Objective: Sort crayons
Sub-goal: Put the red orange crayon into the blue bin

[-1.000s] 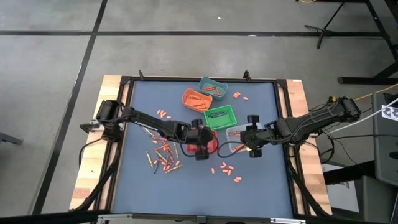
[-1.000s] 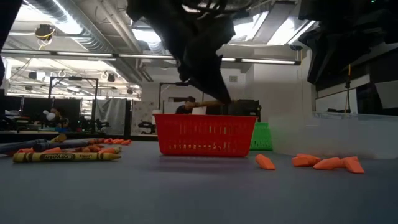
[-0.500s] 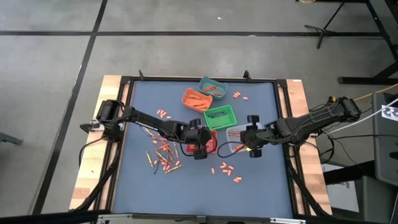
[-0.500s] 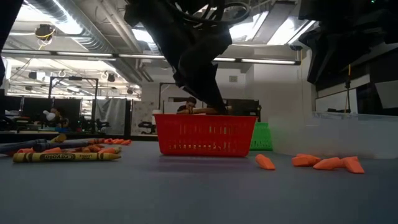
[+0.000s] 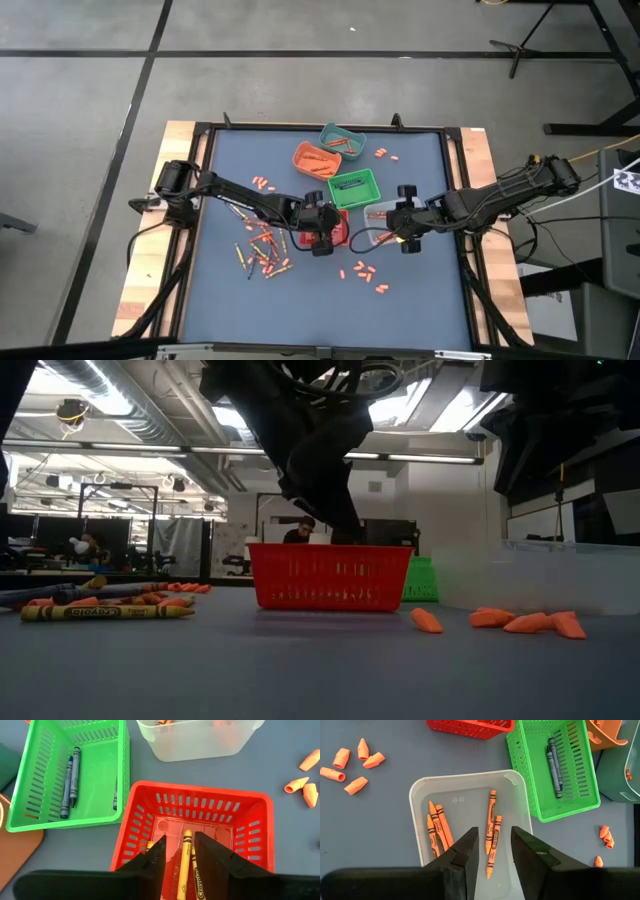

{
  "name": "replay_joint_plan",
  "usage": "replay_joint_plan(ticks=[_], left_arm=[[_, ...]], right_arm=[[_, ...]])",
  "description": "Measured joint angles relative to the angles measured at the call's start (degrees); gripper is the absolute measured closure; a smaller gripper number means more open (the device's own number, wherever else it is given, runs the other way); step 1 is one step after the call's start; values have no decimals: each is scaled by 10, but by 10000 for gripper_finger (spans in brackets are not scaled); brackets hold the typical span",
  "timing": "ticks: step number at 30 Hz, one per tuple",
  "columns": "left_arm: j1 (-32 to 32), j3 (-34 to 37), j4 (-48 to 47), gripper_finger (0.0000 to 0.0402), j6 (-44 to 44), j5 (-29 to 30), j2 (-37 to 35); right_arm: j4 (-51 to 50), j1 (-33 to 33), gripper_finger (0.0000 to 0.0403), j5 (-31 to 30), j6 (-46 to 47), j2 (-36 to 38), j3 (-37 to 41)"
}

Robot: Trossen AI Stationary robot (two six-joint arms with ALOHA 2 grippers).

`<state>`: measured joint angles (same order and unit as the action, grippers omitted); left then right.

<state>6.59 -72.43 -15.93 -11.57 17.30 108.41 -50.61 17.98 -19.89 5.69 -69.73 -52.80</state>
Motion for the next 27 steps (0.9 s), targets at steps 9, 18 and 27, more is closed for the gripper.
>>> replay_joint_plan(ticks=[9, 18, 27], left_arm=[[0, -46, -86, 312, -3, -2, -5], [5, -181, -333, 312, -61, -60, -6], [43, -243, -489, 312, -105, -67, -15]], right_arm=[[0, 0, 290, 0, 0, 0, 0], [0, 0, 290, 0, 0, 0, 0], [0, 0, 290, 0, 0, 0, 0]])
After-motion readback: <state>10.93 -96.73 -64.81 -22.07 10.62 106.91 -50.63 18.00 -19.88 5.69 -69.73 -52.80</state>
